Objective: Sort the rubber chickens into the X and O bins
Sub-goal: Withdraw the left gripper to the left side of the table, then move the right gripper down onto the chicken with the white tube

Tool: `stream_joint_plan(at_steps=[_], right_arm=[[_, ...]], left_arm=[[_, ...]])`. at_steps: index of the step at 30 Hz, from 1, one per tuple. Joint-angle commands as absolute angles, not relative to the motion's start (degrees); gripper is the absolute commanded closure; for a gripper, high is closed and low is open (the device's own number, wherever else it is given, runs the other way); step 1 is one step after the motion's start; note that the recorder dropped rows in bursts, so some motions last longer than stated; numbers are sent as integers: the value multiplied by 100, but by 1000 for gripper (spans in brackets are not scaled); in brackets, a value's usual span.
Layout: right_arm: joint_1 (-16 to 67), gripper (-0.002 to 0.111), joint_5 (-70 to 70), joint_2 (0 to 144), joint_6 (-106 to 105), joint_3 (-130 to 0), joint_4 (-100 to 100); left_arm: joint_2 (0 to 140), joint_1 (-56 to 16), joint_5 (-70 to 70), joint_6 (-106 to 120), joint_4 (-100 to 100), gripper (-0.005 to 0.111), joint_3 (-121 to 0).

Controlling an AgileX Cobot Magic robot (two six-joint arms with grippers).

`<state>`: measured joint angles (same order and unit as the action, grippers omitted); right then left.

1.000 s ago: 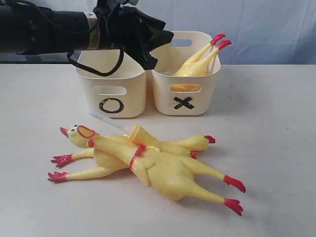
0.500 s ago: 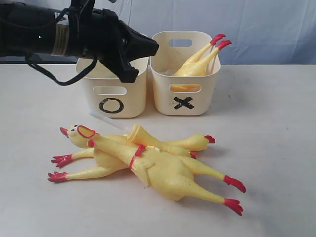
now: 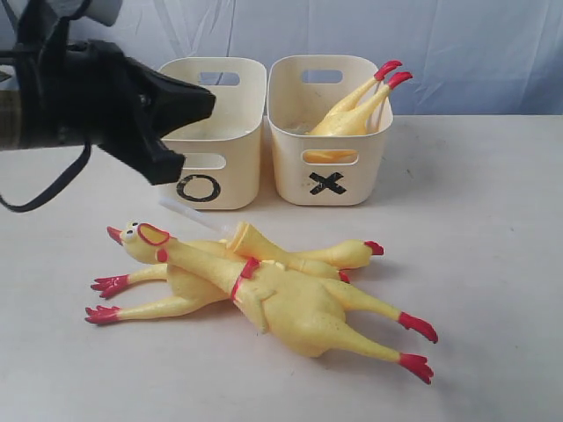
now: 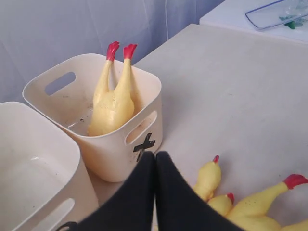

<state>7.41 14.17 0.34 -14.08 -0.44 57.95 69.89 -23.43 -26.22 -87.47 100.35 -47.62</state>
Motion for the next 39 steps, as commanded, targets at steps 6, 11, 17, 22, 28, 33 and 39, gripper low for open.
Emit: stream_joint_plan(at_steps=[6,11,17,22,28,33,39], right_arm=[[750,109,1813,0,-1579,0,6189],[750,109,2225,0,-1759,-94,6337],[750,109,2378,207,-2607,-924,6349],[750,109,2882,1573,-3757,-1675,6349],[750,109,3632,3800,-4393,-3241,5811],[750,109,3880,4884,-4706,-3846,5680],[750,109,4181,5972,-5613,-4344,5523]], left_arm=[[5414,-2351,-2419,-9000,9995,107,-3566],[4643,-2351,-2466,-9122,9995,107,-2909],[3803,-2351,-2402,-9316,9995,107,-1803],[3771,-2351,-2416,-9316,9995,107,-1718],[3771,-2351,-2574,-9316,9995,107,-1718],[3771,-2351,-2574,-9316,9995,107,-1718],[3771,-2351,-2654,-9316,9995,107,-1718]])
